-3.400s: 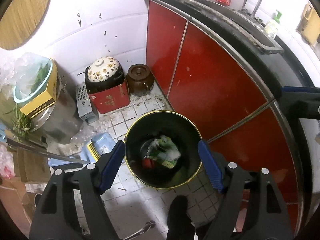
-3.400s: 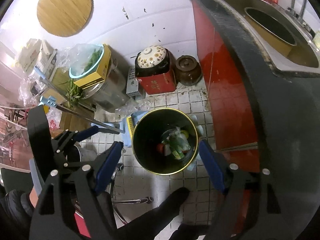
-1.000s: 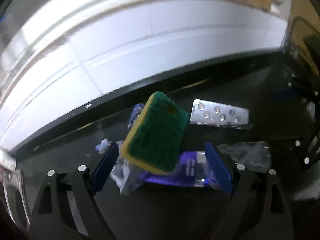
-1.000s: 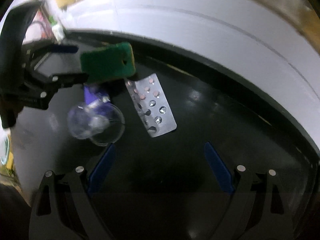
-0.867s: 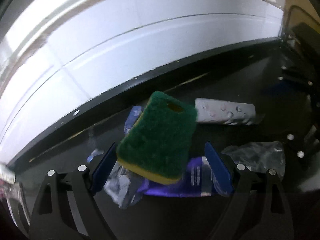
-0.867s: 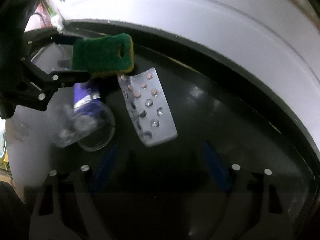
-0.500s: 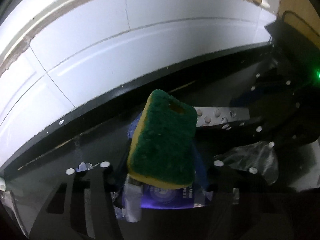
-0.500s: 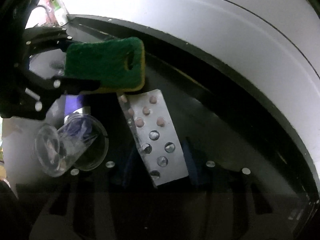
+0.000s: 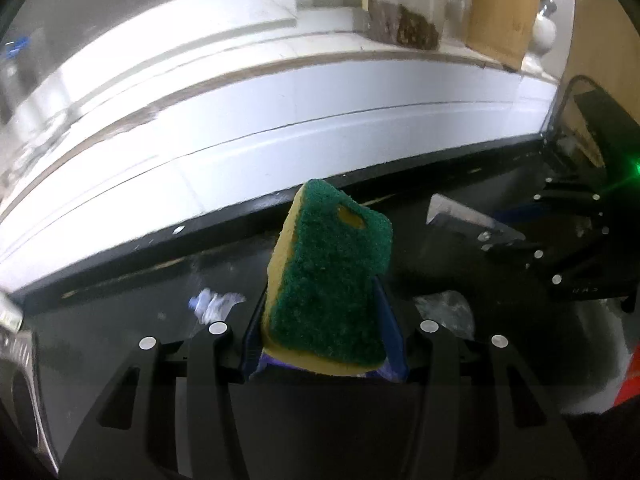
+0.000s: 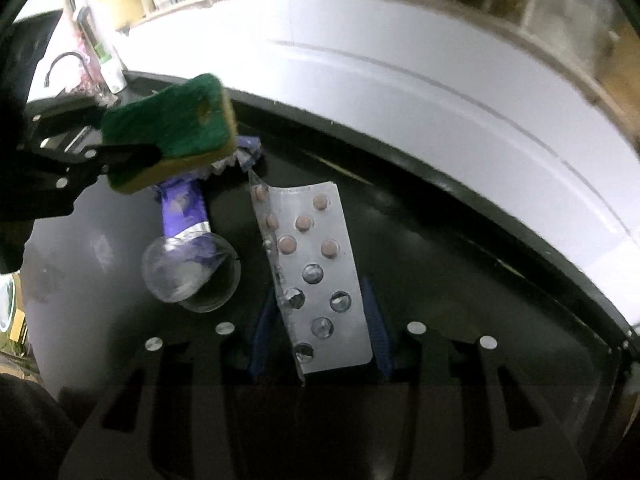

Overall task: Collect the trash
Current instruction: 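Grasp the green-yellow sponge with the left tool while the right tool grasps the blister pack, then carry the sponge and blister pack to the bin and release both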

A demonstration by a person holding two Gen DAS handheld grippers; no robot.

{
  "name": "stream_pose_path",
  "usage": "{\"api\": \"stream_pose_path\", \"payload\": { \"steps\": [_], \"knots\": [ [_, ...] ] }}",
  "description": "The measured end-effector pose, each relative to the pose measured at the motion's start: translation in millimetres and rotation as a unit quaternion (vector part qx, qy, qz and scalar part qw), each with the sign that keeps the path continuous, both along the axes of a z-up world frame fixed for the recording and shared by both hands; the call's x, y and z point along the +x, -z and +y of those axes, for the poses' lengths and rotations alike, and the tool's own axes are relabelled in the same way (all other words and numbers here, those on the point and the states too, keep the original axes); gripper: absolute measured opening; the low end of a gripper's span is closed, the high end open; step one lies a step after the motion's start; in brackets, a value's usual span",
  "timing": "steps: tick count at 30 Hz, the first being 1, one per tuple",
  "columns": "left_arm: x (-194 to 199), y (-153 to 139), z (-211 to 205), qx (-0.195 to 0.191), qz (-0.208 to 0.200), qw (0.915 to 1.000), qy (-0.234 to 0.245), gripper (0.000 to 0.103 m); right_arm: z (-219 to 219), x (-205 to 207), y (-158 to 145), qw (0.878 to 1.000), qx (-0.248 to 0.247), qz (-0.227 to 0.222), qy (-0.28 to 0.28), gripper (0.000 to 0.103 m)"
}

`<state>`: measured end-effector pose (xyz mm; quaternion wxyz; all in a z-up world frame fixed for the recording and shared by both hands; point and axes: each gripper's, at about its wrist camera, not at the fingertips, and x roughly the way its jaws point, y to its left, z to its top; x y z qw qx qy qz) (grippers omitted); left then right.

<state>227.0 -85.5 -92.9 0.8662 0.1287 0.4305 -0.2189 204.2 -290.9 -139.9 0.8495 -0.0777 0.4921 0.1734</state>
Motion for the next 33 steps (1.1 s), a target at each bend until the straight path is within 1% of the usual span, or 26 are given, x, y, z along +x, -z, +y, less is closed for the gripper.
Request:
{"api": "stream_pose_path", "payload": {
  "steps": [2,3,4,8,11,16,20,27,33],
  "knots": [
    [-15,-9,4,0.001,-0.004,0.9999,-0.013,0.048,0,-13,-12,1.000,0.008,-0.008,0.007,0.042],
    [-23,-13,6,0.000,-0.005,0.9998,-0.020,0.048,-1,-12,-20,1.000,0.009,-0.011,0.008,0.042],
    [-33,-14,4,-0.001,-0.005,0.9997,-0.024,0.048,-17,-26,-24,1.000,0.011,-0.015,0.010,0.042],
    [-73,-20,0,0.003,-0.011,0.9992,-0.038,0.048,-13,-60,-41,0.999,0.018,-0.031,0.017,0.042],
    [-99,-24,2,0.003,-0.013,0.9990,-0.043,0.048,-9,-75,-46,0.999,0.019,-0.035,0.018,0.042],
    [-127,-27,4,0.004,-0.018,0.9986,-0.050,0.048,-5,-104,-54,0.999,0.019,-0.041,0.014,0.042],
    [-140,-30,6,0.003,-0.021,0.9983,-0.055,0.048,-1,-120,-60,0.999,0.017,-0.047,0.010,0.042],
    [-158,-32,12,0.002,-0.027,0.9975,-0.066,0.048,5,-132,-70,0.998,0.014,-0.058,0.001,0.042],
    [-176,-39,36,-0.002,-0.036,0.9949,-0.095,0.048,35,-137,-76,0.998,0.016,-0.061,-0.027,0.042]
  ]
}}
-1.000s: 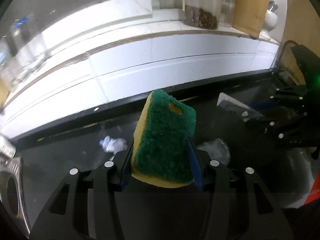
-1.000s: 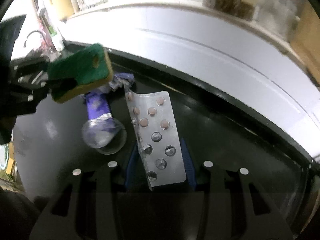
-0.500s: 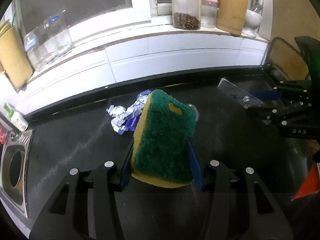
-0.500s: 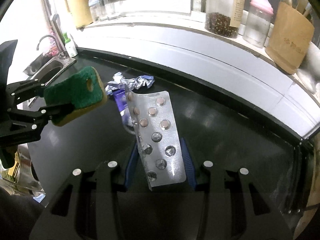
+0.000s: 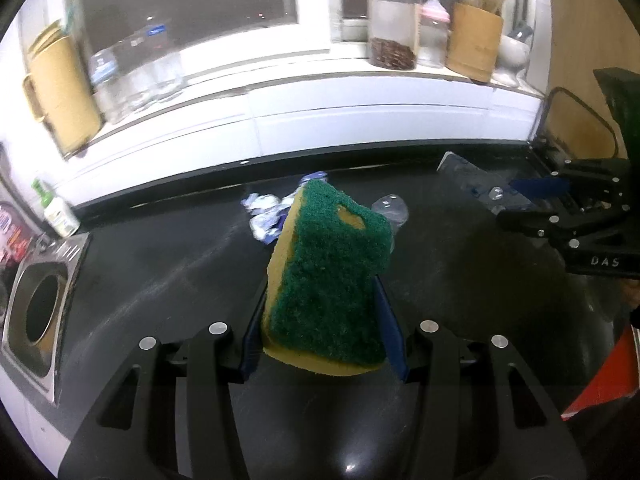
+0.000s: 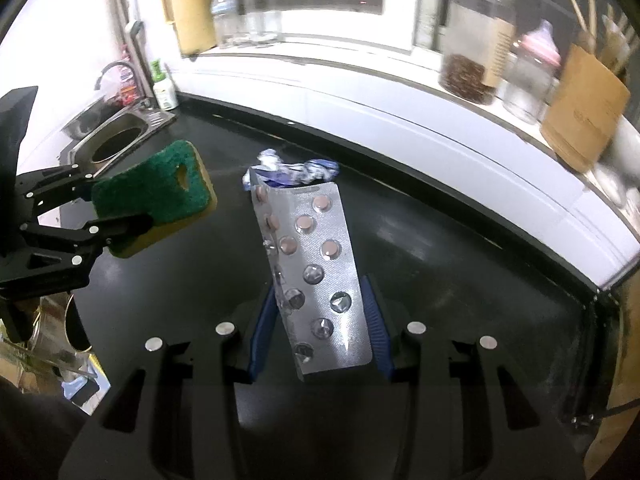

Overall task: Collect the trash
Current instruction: 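Carry the sponge and blister pack to the bin and release both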

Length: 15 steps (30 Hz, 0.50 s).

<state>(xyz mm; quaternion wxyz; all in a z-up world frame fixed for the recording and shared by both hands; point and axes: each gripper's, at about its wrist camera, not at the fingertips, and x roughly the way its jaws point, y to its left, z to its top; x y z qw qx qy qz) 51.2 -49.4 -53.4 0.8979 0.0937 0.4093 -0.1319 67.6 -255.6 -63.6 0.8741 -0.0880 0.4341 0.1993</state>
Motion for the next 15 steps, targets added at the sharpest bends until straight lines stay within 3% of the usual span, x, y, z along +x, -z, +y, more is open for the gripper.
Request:
{"api": "stream_pose_path", "payload": {
  "steps": [9,15],
  "knots": [
    [-52,-7,98,0.007,-0.008,0.9940,-0.109,0.048,113,-8,-12,0.995,0.013,-0.004,-0.096,0.042],
    [-112,-5,187,0.019,-0.006,0.9750,-0.221,0.048,227,-28,-15,0.981,0.031,0.006,-0.192,0.042]
  ]
}}
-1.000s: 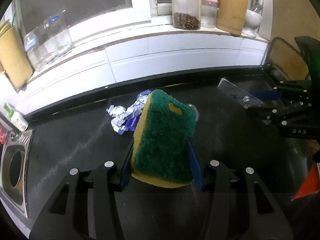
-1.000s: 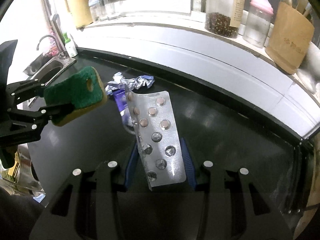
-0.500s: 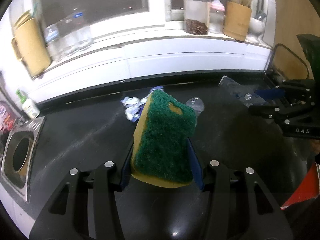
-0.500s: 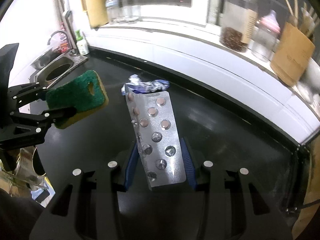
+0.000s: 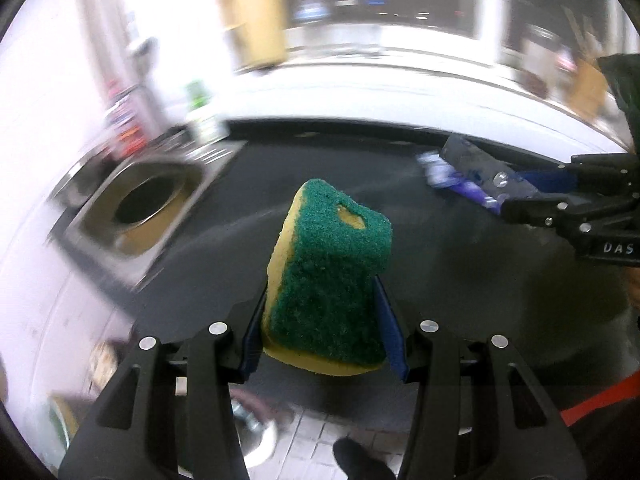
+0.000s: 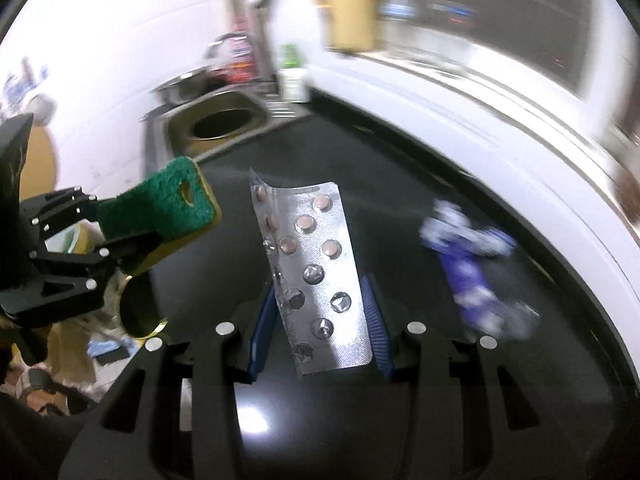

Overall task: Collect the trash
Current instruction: 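Carry the sponge and blister pack to the bin and release both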

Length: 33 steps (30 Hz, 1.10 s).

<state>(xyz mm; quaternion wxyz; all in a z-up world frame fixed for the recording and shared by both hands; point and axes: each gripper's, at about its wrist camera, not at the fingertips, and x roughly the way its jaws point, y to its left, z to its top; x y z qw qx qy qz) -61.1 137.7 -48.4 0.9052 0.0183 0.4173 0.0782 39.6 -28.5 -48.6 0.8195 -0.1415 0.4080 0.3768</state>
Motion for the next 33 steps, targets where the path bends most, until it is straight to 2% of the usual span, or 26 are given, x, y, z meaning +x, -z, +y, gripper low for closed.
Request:
{"api": "stream_pose_path", "payload": {
  "steps": [3,6,9,14,19,23,28,33],
  "knots": [
    [-37,7,44,0.003,0.009,0.9981,-0.061,0.048,62,-18,3,0.998,0.004,0.010,-0.056,0.042],
    [-76,18,86,0.000,0.017,0.9922,-0.124,0.048,126,-42,9,0.993,0.003,0.025,-0.114,0.042],
    [-115,31,124,-0.010,0.024,0.9824,-0.185,0.048,185,-67,19,0.985,-0.002,0.039,-0.166,0.042],
    [-167,54,175,-0.019,0.035,0.9653,-0.258,0.048,267,-107,38,0.970,-0.014,0.065,-0.232,0.042],
    [-199,78,216,-0.043,0.038,0.9504,-0.306,0.048,330,-143,57,0.957,-0.031,0.080,-0.276,0.042],
    [-225,110,249,-0.082,0.029,0.9381,-0.335,0.049,369,-162,75,0.950,-0.047,0.093,-0.295,0.042],
    [-232,154,273,-0.104,0.039,0.9291,-0.353,0.049,403,-175,103,0.944,-0.068,0.107,-0.305,0.042],
    [-233,178,287,-0.123,0.052,0.9236,-0.360,0.049,427,-183,127,0.941,-0.088,0.116,-0.307,0.042]
  ]
}}
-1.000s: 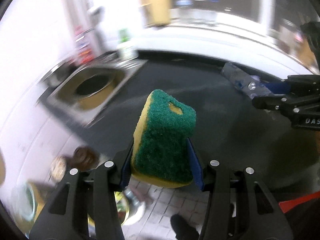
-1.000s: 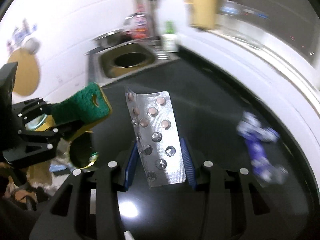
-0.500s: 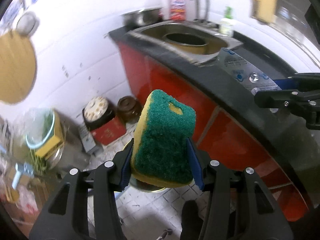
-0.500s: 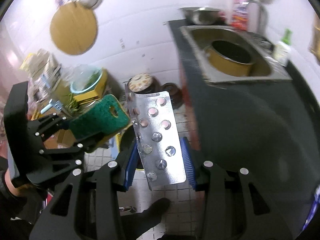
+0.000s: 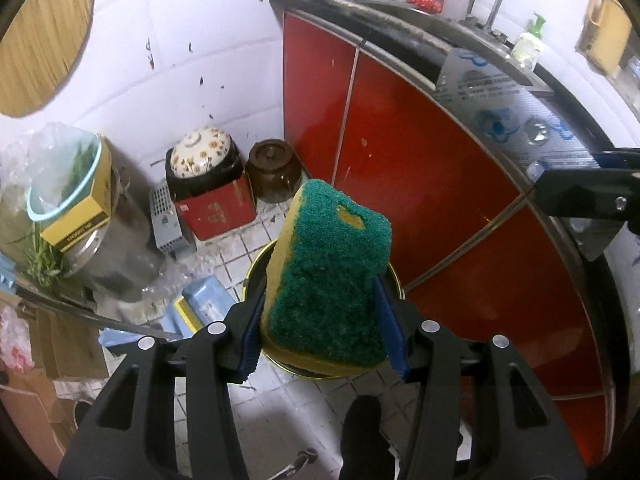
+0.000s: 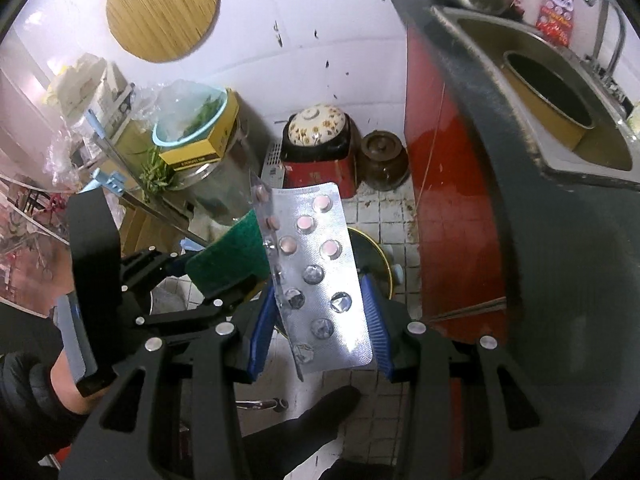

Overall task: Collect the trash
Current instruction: 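Carry the sponge and blister pack to the bin and release both, then return both tools to the counter above the remaining trash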

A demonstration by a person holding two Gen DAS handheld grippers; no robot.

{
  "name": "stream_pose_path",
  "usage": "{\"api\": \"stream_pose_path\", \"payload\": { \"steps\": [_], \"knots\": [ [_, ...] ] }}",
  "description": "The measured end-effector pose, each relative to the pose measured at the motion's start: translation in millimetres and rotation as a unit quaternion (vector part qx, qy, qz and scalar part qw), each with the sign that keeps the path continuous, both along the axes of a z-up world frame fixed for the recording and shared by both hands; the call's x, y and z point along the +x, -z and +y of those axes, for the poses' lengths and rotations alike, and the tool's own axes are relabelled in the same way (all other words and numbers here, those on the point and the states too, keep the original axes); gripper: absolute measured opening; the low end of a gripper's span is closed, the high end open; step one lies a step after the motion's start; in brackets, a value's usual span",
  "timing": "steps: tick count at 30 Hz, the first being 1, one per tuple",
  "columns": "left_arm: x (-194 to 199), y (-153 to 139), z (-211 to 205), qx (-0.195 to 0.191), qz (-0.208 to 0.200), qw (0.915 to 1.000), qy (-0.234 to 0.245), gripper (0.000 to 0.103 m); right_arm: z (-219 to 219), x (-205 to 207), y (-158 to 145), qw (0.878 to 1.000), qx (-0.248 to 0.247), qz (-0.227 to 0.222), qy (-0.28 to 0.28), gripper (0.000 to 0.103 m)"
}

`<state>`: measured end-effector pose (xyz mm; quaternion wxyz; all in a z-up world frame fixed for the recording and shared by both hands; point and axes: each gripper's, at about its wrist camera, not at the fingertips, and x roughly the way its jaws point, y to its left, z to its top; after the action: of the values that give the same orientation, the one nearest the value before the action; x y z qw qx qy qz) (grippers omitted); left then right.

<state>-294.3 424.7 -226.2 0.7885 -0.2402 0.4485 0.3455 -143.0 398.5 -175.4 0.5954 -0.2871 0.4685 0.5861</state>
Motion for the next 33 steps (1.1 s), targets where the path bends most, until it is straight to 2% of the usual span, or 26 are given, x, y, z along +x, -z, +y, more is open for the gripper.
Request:
{"api": "stream_pose_path", "payload": {
  "steps": [4,6,7,8,9,10,18,22,25,29,33],
  "knots": [
    [-2,7,6,-0.004,-0.002,1.0000,0.002,0.053,12,0,12,1.000,-0.012,0.002,0.000,0.043],
    [-2,11,9,-0.011,-0.004,0.9999,0.004,0.062,17,1,15,1.000,-0.014,0.002,0.002,0.045],
    [-2,13,11,-0.011,-0.004,0.9999,0.003,0.076,20,1,17,1.000,-0.017,0.002,0.002,0.049],
    [-2,15,12,-0.008,-0.003,1.0000,-0.001,0.083,24,1,20,1.000,-0.022,0.005,-0.001,0.056],
    [-3,16,13,-0.006,-0.003,1.0000,-0.003,0.083,26,1,23,1.000,-0.027,0.004,-0.003,0.070],
    [-3,17,14,-0.007,-0.001,1.0000,-0.004,0.083,27,1,24,1.000,-0.027,-0.002,-0.003,0.072],
    [-8,14,4,-0.008,0.007,0.9999,-0.001,0.083,19,4,24,1.000,-0.029,0.000,-0.003,0.072],
    [-6,2,-6,0.001,0.014,0.9999,0.005,0.083,2,14,13,1.000,-0.022,-0.002,0.010,0.072],
    [2,-16,-16,0.009,0.016,0.9997,0.014,0.083,-20,26,-4,1.000,-0.008,-0.005,0.027,0.073],
    [27,-47,-38,0.019,0.006,0.9988,0.044,0.083,-74,58,-40,0.997,0.018,-0.020,0.072,0.074],
    [75,-79,-80,0.032,-0.010,0.9922,0.120,0.084,-143,93,-75,0.990,0.038,-0.044,0.126,0.078]
  ]
}}
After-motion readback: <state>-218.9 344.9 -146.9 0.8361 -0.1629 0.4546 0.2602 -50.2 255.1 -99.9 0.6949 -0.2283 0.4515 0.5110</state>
